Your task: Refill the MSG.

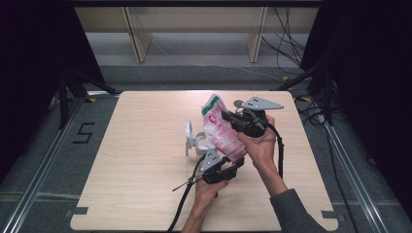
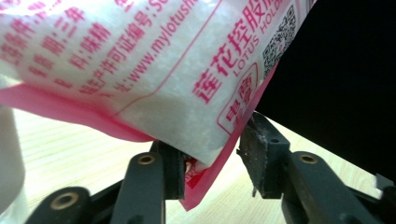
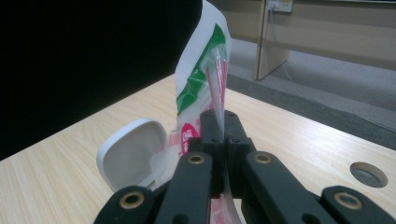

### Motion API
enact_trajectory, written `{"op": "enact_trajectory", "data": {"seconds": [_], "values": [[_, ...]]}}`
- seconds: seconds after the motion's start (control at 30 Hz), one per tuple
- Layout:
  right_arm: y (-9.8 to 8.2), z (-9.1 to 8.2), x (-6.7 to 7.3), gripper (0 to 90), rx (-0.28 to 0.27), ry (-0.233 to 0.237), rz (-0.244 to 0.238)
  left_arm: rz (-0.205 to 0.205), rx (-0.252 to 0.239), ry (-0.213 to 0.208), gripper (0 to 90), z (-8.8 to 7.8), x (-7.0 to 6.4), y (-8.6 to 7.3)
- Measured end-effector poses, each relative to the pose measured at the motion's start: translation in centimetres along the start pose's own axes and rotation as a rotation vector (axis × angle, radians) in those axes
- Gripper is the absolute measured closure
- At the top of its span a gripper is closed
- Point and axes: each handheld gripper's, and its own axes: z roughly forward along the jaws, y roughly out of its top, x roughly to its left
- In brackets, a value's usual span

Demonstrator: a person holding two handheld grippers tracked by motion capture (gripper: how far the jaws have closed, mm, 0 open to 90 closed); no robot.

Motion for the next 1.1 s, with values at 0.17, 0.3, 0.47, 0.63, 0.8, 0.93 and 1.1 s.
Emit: {"op": "enact_trajectory", "data": {"seconds": [0.17, 0.3, 0.47, 0.63, 0.8, 0.93, 1.1], "values": [[-0.5, -0.2, -0.3, 90.0, -0.035, 0.026, 0.017, -0.008, 0.010, 0.011, 54.8, -0.4, 0.4, -0.1], [-0.9, -0.7, -0.2, 90.0, -0.044, 0.031, 0.037, -0.018, 0.005, 0.019, 51.0, -0.6, 0.5, -0.1], [-1.1, -1.1, 0.0, 90.0, -0.072, 0.045, 0.039, -0.022, 0.007, 0.024, 45.8, -1.3, 0.3, -0.1], [-1.3, -1.4, -0.2, 90.0, -0.087, 0.045, 0.042, -0.044, 0.028, 0.015, 39.4, -1.9, 0.5, -0.6], [-1.5, -1.6, -0.5, 90.0, -0.100, 0.045, 0.048, -0.015, 0.059, 0.026, 37.3, -2.8, 0.5, -0.5], [-1.6, -1.7, -0.5, 90.0, -0.096, 0.035, 0.064, 0.002, 0.082, 0.019, 35.1, -3.9, 0.3, -0.2], [-1.9, -1.6, -0.8, 90.0, -0.099, 0.034, 0.047, 0.004, 0.070, 0.018, 34.3, -5.3, 0.4, -0.1]]}}
